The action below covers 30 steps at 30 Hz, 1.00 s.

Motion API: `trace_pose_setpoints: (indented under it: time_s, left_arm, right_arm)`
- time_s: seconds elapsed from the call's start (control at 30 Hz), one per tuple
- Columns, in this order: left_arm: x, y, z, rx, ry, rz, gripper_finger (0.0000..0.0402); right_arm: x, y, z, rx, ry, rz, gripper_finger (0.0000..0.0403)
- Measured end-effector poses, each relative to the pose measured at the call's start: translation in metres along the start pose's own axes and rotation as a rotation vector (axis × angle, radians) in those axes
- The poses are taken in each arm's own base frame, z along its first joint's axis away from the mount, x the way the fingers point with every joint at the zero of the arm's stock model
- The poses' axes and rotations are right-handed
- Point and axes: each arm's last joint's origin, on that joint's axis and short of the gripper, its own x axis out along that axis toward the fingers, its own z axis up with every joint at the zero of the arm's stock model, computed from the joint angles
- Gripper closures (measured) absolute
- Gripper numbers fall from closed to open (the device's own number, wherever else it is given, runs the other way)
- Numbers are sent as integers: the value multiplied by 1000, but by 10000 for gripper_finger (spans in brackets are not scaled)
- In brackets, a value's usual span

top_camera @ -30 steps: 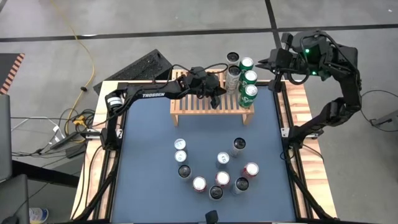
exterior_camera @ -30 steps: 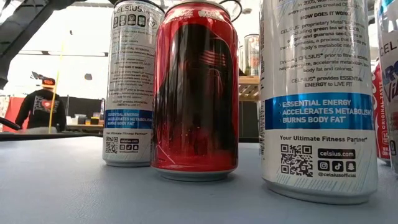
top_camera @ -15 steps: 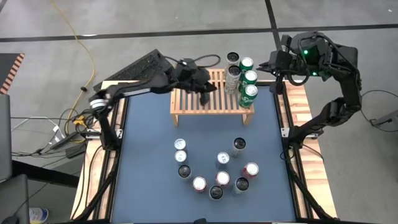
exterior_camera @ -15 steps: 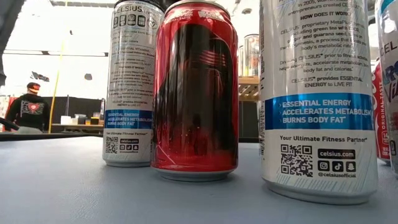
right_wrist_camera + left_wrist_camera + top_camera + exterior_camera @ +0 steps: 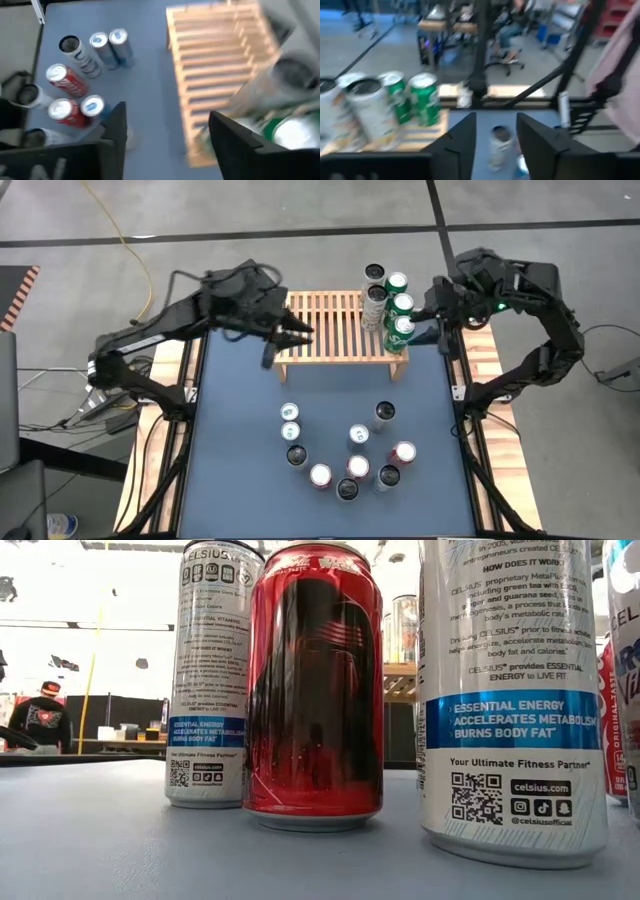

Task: Place canned beverage on shelf
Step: Put the white-yellow soda can on the shelf aligned with the other white-yellow soda can

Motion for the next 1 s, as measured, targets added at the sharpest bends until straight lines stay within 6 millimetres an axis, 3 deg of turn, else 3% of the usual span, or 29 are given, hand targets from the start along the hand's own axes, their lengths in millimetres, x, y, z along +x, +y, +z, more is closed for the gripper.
trace_pose_setpoints:
  time_s: [0.17,0.4,0.8,1.0]
  left_arm:
    - [-34,-34,10,-7,-17,-70,215]
    - [-66,-62,10,-46,25,-61,168]
    - [-71,-76,1,-30,115,-96,164]
    - [-71,-76,-2,-30,139,-97,165]
  right_arm:
    - [35,21,-20,172,180,-6,164]
    - [95,53,-40,258,378,-49,164]
    - [178,78,-38,442,549,-197,164]
    - [195,90,-41,470,618,-206,163]
